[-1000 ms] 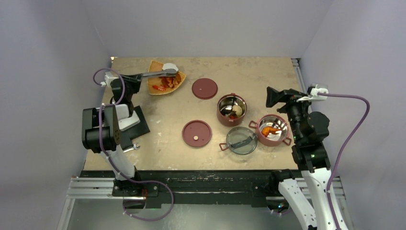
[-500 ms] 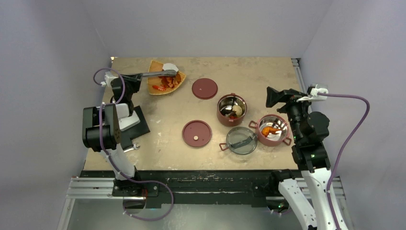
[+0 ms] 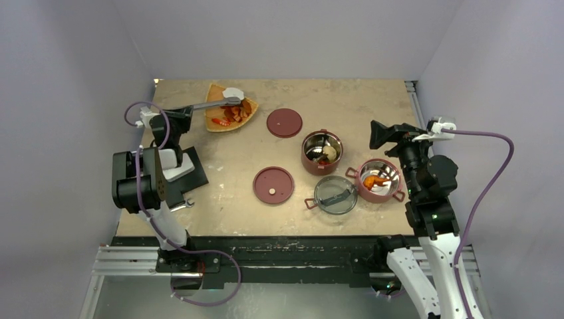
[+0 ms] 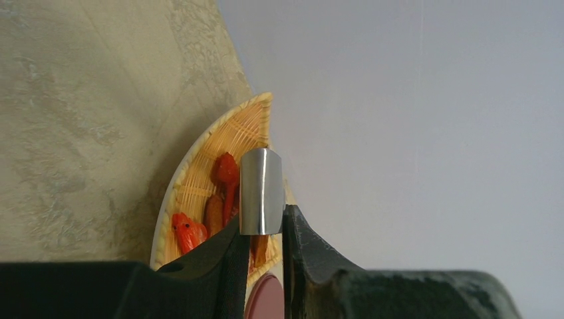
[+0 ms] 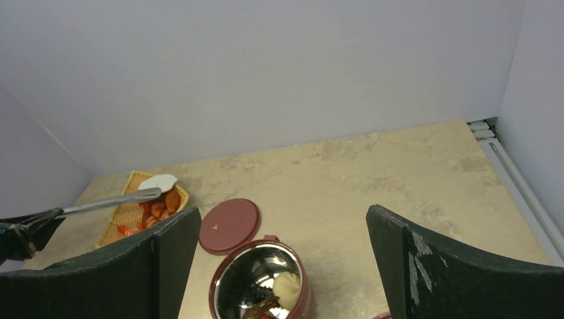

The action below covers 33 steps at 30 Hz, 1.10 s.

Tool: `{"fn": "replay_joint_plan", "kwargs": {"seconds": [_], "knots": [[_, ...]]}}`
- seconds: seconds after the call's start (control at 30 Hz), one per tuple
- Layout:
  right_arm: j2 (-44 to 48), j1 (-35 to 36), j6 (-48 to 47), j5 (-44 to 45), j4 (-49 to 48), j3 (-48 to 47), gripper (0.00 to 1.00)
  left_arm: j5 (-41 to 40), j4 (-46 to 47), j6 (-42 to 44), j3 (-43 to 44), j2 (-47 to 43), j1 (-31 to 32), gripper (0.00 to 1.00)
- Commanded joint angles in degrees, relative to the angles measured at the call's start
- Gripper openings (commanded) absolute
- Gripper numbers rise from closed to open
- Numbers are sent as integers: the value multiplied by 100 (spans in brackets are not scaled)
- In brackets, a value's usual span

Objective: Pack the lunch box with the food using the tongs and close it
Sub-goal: Pick up the fake food from the plate.

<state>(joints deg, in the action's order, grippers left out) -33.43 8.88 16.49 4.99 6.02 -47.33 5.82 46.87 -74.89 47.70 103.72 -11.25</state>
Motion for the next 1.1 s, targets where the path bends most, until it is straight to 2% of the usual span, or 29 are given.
{"fn": "replay_joint_plan", "kwargs": {"seconds": [0.0, 0.47, 0.7, 1.07], "knots": [[55, -1, -76, 101, -97, -76, 99, 127, 730, -208, -233, -586, -170, 0], [85, -1, -58, 107, -97, -41, 99, 812, 777, -93, -1093, -1552, -510, 0], [100, -1, -64, 116, -101, -67, 99, 1484, 539, 301, -1228, -2146, -561, 0], [35, -1, -76, 110, -143, -96, 99, 3346, -1301, 1440, -732, -3441, -460, 0]]}}
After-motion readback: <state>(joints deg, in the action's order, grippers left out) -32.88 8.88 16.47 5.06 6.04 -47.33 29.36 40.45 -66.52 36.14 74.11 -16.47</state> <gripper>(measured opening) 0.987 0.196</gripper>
